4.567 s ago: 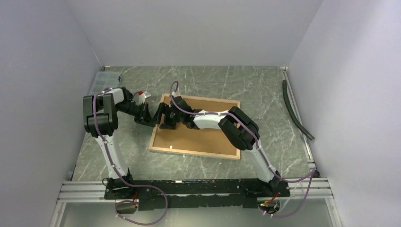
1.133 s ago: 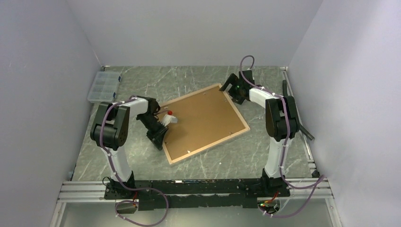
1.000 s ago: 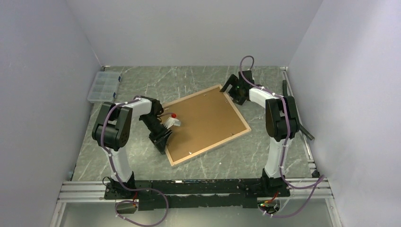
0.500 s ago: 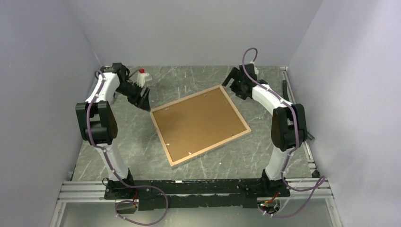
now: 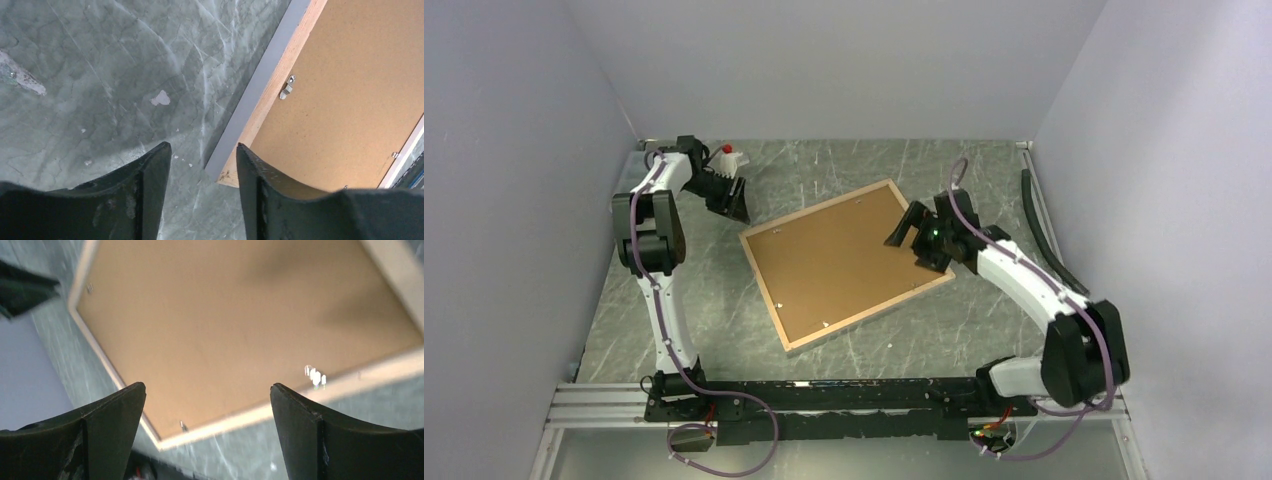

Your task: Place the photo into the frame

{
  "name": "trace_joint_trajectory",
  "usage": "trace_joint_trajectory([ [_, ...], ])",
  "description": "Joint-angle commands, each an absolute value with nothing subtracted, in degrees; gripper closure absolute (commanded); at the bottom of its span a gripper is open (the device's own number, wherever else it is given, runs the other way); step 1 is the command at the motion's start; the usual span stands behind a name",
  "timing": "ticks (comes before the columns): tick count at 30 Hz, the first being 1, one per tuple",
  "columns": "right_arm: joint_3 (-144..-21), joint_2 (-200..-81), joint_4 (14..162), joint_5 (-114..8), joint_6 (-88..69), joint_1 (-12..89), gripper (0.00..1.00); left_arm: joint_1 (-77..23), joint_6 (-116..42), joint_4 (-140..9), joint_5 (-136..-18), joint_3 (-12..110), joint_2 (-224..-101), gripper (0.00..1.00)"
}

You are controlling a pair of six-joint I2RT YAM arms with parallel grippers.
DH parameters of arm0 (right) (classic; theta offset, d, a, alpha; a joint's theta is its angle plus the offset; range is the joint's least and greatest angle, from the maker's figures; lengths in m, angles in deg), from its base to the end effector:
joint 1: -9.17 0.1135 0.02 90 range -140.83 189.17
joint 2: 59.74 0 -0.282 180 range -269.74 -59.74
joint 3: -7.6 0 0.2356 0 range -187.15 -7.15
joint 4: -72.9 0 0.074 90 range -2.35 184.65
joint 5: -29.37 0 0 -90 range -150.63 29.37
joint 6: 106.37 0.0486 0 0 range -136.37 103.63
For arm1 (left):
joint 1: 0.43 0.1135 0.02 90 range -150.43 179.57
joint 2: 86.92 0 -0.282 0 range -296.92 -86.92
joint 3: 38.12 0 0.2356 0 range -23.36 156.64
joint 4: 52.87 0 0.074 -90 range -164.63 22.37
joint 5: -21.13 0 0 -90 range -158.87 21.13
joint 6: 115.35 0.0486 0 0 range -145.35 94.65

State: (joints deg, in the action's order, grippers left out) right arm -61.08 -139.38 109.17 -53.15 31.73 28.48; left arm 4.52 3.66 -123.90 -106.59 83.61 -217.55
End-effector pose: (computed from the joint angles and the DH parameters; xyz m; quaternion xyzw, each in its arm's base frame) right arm 0.2655 0.0997 0.2564 0.2080 0.9059 0.2524 0.2690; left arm 0.4569 0.0097 0.1804 0.2242 0.9160 -0.2837 0.1735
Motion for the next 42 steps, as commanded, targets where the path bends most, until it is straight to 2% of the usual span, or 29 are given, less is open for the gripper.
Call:
trace_joint_trajectory([
  [1,-53.66,-130.32,116.98,-46.54,34.47,30.10,0.00,4.14,2.41,-121.74,-109.73,82.46,-216.70,0.48],
  [6,-44.90,-123.80,116.59,-39.27,37.20,30.71,0.00,3.88,3.55,-122.25,-110.92,78.66,-216.13,0.56],
  [11,-39.96,-125.38,112.71,-36.98,36.96,31.41,0.00,2.26,4.37,-122.46,-107.48,75.04,-216.51,0.63],
  [24,-49.68,-139.49,106.99,-42.21,30.30,27.78,0.00,2.03,10.84,-124.45,-109.66,57.89,-208.54,0.74],
  [35,-58.03,-145.36,109.33,-43.68,25.41,24.73,0.00,2.05,12.43,-128.19,-116.09,48.60,-201.15,0.71],
  [39,-60.75,-143.86,115.81,-50.52,23.39,24.73,0.00,2.26,7.54,-126.83,-116.17,48.66,-198.99,0.60],
  [42,-62.27,-139.23,120.68,-56.18,22.86,24.71,0.00,2.89,2.30,-123.60,-114.57,49.54,-197.92,0.56],
])
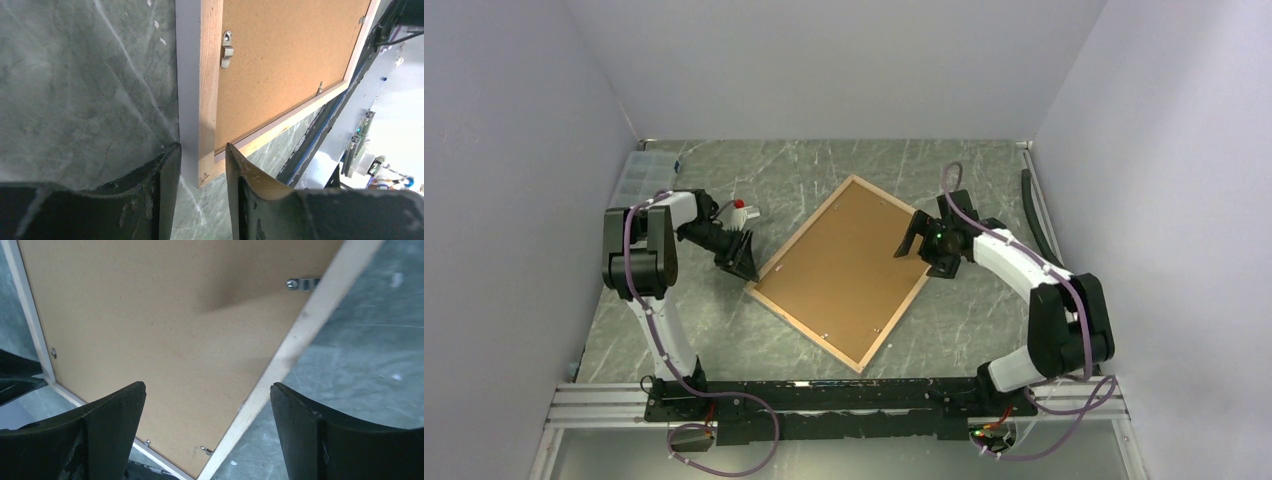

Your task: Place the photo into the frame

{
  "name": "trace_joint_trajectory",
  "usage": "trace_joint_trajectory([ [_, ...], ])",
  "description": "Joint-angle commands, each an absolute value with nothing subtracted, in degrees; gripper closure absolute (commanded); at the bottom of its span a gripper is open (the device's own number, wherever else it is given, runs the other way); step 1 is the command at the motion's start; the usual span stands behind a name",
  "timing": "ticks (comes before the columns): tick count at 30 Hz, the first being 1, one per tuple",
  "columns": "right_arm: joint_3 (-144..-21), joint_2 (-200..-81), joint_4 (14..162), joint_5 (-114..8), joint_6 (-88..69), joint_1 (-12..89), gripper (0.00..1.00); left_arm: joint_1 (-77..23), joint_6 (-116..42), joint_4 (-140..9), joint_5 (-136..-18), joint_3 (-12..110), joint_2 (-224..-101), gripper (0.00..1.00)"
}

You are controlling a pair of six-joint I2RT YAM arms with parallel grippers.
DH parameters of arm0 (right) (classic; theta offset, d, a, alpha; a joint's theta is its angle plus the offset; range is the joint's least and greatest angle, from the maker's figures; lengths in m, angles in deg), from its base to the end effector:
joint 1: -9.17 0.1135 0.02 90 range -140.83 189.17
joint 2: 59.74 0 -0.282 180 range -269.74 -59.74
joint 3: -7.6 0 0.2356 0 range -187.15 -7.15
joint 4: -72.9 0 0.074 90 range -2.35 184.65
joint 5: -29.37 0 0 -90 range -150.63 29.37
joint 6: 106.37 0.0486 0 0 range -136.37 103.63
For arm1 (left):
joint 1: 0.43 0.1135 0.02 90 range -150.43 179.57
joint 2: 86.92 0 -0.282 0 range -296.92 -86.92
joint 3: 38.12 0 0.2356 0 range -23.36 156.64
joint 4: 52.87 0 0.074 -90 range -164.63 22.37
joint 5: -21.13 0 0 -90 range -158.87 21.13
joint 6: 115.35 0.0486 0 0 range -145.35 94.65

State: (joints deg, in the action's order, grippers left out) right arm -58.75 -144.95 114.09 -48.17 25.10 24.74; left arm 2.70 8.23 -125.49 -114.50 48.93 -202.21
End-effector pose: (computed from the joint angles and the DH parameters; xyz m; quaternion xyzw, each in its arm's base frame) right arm 0.2669 0.0853 0.2131 0.1879 0.9422 0.2148 0.1756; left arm 0.3291 -0.0168 0.1509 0.2056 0.8951 -0.3938 0.0388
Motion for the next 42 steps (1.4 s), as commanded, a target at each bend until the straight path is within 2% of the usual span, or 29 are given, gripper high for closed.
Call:
trace_joint_trajectory([
  [1,-62.50,-137.64,121.29,-57.13,23.27,24.75,0.00,3.17,0.86,-122.28,-114.61,49.92,-197.83,0.55],
  [6,-60.20,-134.98,114.00,-55.34,29.31,31.43,0.04,3.22,-1.91,-120.89,-117.13,53.04,-200.25,0.57],
  [13,-66.36,-149.22,100.39,-52.90,35.84,45.70,0.10,2.91,-1.75,-120.54,-118.83,54.35,-204.84,0.70],
  [27,-84.47,-173.68,88.67,-47.29,41.24,56.53,0.21,2.75,0.13,-119.93,-118.75,51.96,-205.81,0.74],
  [30,-87.07,-176.55,88.09,-46.76,41.52,57.69,0.22,3.09,0.19,-121.32,-119.80,53.01,-205.27,0.69],
  [34,-88.63,-178.56,87.84,-46.76,41.61,58.56,0.23,4.02,0.03,-122.07,-123.17,53.61,-202.47,0.53],
  [36,-88.48,-178.78,87.04,-46.77,42.06,58.71,0.23,3.90,0.46,-121.52,-123.89,52.80,-201.09,0.48],
  [42,-86.76,-179.46,83.93,-46.04,44.31,58.81,0.25,2.50,0.66,-118.89,-120.76,49.93,-201.74,0.53],
])
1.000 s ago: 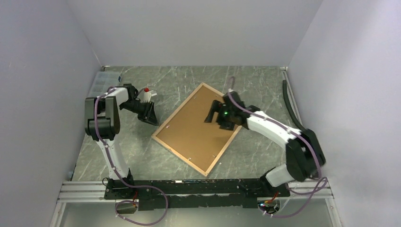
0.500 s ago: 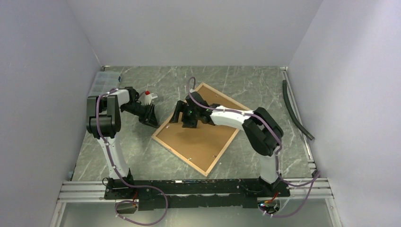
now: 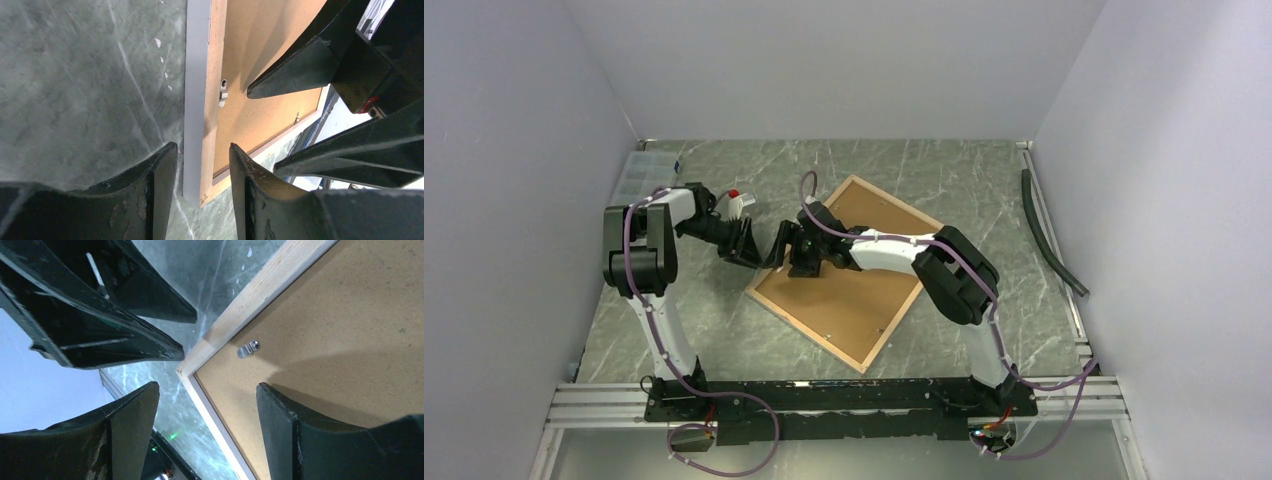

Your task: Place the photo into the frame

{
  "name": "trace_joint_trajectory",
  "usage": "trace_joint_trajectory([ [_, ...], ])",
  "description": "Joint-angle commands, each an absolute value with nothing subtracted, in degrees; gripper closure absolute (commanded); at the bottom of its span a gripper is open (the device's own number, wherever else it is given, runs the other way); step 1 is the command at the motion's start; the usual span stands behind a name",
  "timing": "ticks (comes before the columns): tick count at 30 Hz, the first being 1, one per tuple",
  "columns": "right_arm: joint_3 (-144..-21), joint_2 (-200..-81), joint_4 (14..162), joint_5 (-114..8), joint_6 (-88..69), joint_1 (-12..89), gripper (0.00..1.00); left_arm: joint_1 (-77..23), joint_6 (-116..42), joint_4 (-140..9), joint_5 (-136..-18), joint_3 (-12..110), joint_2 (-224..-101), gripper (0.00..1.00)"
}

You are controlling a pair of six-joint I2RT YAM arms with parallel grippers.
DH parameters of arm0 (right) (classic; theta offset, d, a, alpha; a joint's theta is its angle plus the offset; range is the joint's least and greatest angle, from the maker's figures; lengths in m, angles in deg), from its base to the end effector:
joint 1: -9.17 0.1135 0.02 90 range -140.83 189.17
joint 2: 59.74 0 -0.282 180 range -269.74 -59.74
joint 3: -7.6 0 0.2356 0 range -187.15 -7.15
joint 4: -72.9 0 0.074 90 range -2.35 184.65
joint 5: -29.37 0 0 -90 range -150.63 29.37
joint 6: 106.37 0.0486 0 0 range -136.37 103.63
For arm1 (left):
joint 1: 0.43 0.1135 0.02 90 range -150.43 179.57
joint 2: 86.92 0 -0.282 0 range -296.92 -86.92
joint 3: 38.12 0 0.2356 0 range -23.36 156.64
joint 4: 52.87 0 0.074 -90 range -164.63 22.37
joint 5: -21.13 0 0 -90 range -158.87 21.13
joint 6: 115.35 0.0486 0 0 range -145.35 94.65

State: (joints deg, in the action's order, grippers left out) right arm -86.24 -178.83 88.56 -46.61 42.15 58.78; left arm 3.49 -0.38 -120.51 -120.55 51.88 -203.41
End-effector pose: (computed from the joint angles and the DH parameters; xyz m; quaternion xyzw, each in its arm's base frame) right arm 0.2902 0.3593 0.1801 0.0196 0.9040 0.3990 0.1521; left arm 0.3509 -0.0142 0.1569 0.1489 0.8872 -0.4299 0.0772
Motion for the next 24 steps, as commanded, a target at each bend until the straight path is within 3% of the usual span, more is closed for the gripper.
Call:
trace_joint_trajectory([
  [1,-86.70,-179.64,83.56,-45.86,44.68,58.75,0.26,2.46,0.30,-118.26,-120.04,49.52,-202.05,0.54],
  [15,-87.40,-182.27,83.19,-46.02,45.24,58.95,0.33,1.41,-0.37,-116.16,-117.37,48.41,-204.04,0.72],
  [24,-88.20,-183.72,83.35,-47.95,45.23,59.01,0.34,1.33,-0.64,-115.37,-117.74,47.45,-204.28,0.74],
])
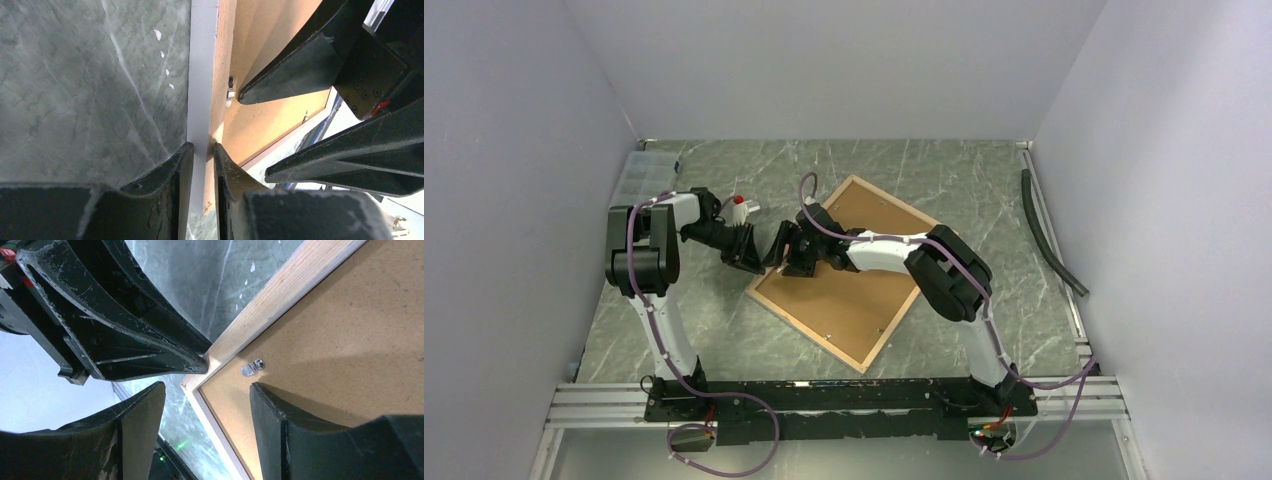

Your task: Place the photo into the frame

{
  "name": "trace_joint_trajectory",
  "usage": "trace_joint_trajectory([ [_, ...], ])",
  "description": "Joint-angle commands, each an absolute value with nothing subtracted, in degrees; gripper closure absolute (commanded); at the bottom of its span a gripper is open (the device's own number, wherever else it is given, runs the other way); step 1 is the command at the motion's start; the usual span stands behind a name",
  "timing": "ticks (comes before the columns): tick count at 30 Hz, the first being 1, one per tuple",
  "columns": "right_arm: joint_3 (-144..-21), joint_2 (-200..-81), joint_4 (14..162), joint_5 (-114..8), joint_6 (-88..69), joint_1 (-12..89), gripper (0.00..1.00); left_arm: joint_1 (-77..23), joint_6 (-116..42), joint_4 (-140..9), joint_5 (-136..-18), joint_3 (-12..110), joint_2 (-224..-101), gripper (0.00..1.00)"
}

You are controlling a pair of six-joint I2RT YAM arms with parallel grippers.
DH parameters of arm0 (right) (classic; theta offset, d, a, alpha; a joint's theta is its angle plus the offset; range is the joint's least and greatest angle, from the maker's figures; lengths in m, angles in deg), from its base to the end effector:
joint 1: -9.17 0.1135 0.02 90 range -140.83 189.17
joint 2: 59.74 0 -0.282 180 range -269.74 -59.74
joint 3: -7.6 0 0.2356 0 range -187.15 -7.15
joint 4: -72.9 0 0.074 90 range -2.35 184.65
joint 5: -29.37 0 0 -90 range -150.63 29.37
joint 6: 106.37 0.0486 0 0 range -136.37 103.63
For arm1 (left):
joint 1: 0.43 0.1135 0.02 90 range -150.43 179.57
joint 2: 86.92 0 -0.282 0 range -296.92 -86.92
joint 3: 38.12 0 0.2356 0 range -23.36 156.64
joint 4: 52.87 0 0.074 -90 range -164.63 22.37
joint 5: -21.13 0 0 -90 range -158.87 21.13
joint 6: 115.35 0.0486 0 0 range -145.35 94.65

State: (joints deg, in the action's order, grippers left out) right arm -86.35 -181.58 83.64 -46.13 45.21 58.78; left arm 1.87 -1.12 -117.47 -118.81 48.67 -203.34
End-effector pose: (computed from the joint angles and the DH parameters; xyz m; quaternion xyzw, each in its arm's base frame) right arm 0.2963 0.3671 0.1673 0.0388 0.8948 0.4190 0.1491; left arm 0.3437 -0.0234 0.1446 0.1570 0.8923 -0.4183 0.0642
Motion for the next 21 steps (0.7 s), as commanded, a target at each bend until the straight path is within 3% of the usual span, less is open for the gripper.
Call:
trace_joint_trajectory([
  [1,-88.33,-183.83,83.34,-48.10,45.28,59.04,0.34,1.32,-0.53,-115.49,-117.81,47.55,-204.48,0.74],
  [21,-91.56,-186.33,84.56,-49.28,44.93,59.09,0.37,1.32,0.44,-116.14,-118.46,47.01,-204.60,0.78],
])
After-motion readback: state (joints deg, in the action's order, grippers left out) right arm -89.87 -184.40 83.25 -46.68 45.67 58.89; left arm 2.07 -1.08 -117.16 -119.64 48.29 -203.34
